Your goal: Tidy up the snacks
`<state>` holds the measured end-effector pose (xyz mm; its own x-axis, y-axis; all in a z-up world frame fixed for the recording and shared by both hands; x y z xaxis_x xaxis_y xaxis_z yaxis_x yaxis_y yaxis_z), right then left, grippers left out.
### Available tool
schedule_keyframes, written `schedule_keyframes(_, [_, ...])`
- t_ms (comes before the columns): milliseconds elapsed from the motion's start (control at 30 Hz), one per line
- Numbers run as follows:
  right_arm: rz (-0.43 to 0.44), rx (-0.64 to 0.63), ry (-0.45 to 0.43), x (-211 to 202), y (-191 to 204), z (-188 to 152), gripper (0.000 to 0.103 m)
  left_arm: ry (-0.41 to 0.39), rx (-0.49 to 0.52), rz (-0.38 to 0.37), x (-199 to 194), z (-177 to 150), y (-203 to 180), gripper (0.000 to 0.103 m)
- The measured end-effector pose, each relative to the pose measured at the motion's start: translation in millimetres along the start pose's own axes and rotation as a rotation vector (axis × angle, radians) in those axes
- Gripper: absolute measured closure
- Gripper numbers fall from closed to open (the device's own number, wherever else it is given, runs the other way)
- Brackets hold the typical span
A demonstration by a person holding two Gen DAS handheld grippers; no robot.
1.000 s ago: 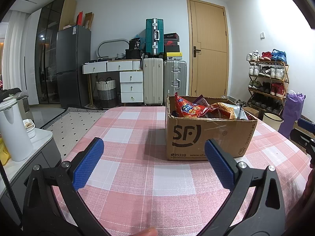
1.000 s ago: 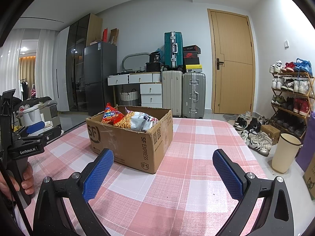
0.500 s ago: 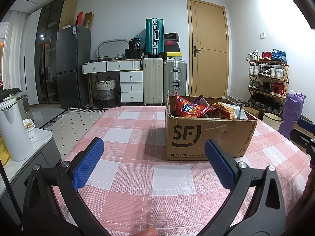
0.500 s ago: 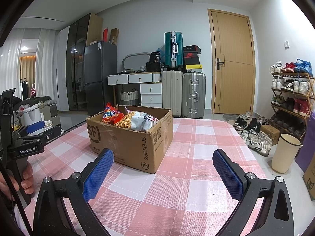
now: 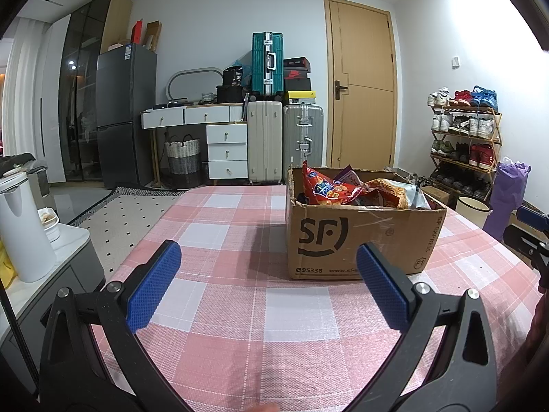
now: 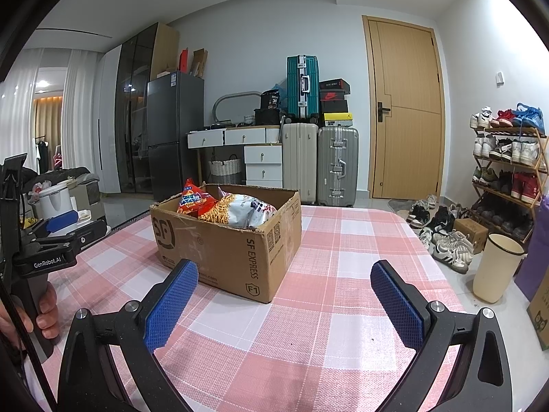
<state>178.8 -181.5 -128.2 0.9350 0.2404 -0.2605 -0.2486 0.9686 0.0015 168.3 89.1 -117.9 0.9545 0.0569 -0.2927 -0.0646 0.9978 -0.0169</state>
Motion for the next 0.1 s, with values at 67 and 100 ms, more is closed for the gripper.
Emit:
schedule_keyframes(67, [0.000, -0.001, 0.000, 0.5, -0.3, -0.2, 0.000, -0.001, 0.000, -0.003, 0.5, -0.9, -0.5, 0.001])
schedule_keyframes(100, [0.000, 0.000, 0.000, 0.0, 0.0, 0.0, 0.000, 0.001, 0.000, -0.007, 0.4, -0.9, -0.9, 0.001])
Point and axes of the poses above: each gripper's, at about its wrist camera, not at the fingertips, and x roughly the way its jaws point, y to its left, z to its top, the point moved 1 cm from there along x, roughly the way its jaws point, and after that the axes turned 3 degrees about -z, right-handed, at the moved point
